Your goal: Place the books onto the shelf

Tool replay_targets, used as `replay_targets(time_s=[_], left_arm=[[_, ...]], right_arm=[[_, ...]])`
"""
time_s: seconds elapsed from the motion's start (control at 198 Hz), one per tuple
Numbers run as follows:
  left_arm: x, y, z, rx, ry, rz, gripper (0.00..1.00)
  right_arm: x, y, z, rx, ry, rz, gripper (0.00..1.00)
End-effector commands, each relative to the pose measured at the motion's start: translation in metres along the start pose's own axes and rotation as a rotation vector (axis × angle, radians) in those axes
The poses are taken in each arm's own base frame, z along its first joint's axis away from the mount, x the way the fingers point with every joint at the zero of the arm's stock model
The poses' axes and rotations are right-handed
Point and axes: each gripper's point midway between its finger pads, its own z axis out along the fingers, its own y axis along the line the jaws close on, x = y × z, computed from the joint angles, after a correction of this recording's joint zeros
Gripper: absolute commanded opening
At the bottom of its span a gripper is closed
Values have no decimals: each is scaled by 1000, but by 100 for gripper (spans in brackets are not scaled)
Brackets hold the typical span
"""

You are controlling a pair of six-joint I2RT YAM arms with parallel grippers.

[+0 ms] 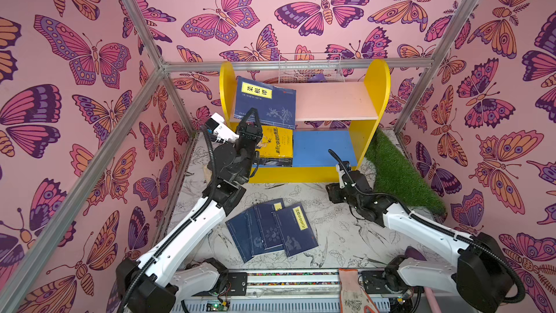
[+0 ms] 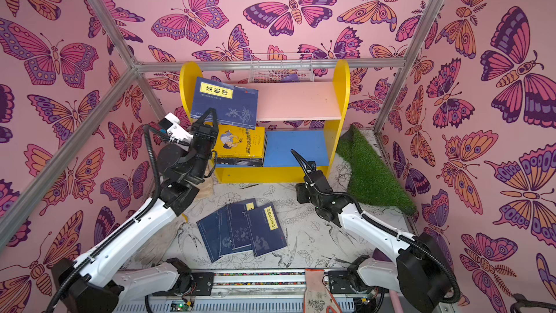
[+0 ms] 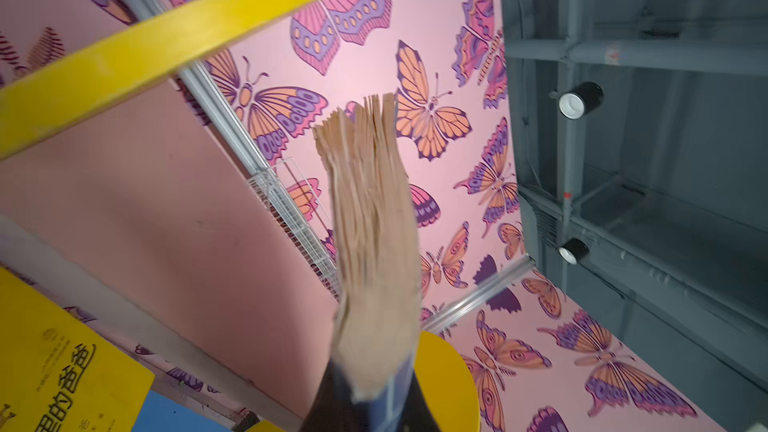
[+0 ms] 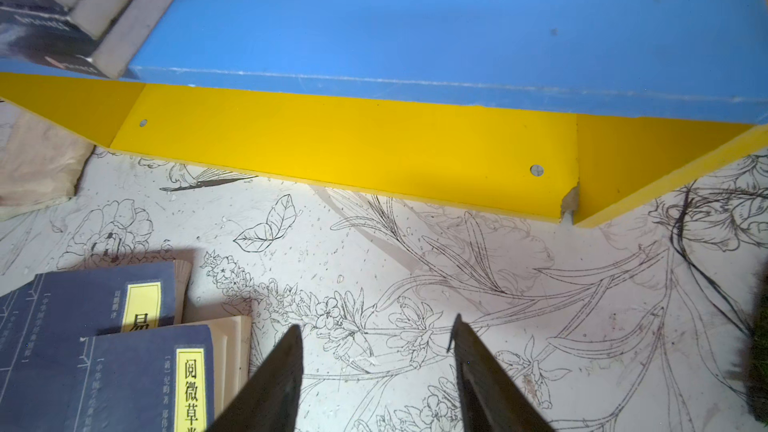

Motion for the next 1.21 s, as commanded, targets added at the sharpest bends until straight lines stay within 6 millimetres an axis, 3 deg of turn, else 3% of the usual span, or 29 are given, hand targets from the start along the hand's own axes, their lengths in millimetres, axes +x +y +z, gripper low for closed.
replay_targets(time_s=[0.0, 0.202, 0.328, 0.358, 0.6, 0.867, 0.922, 0.973, 1.078, 1.204], left_arm=[[-50, -28, -3, 42, -222, -150, 0], [-52, -21, 12, -67, -236, -74, 0], [-44, -7, 19, -172, -188, -80, 0], [-32, 9, 28, -208, -173, -71, 0], [-26, 30, 38, -300, -127, -59, 0], [-44, 46, 41, -354, -155, -39, 0], [-46, 47, 43, -366, -150, -32, 8], [-46, 48, 45, -370, -141, -25, 29], [-47, 46, 48, -396, -119, -3, 61], [-50, 43, 47, -425, -92, 11, 70]], right_arm=[[-2, 4, -7, -20, -18, -15, 59], [-5, 8, -11, -36, -31, -24, 59], [-7, 7, -13, -33, -45, -25, 58], [-7, 7, -13, -33, -46, -28, 58], [-5, 5, -16, -25, -50, -31, 58], [-5, 5, -16, -26, -49, -27, 58], [-3, 5, -15, -27, -45, -29, 58], [-4, 5, -14, -27, -44, -28, 58], [-4, 6, -14, -32, -42, -28, 58], [-3, 7, -14, -31, -36, -31, 57]])
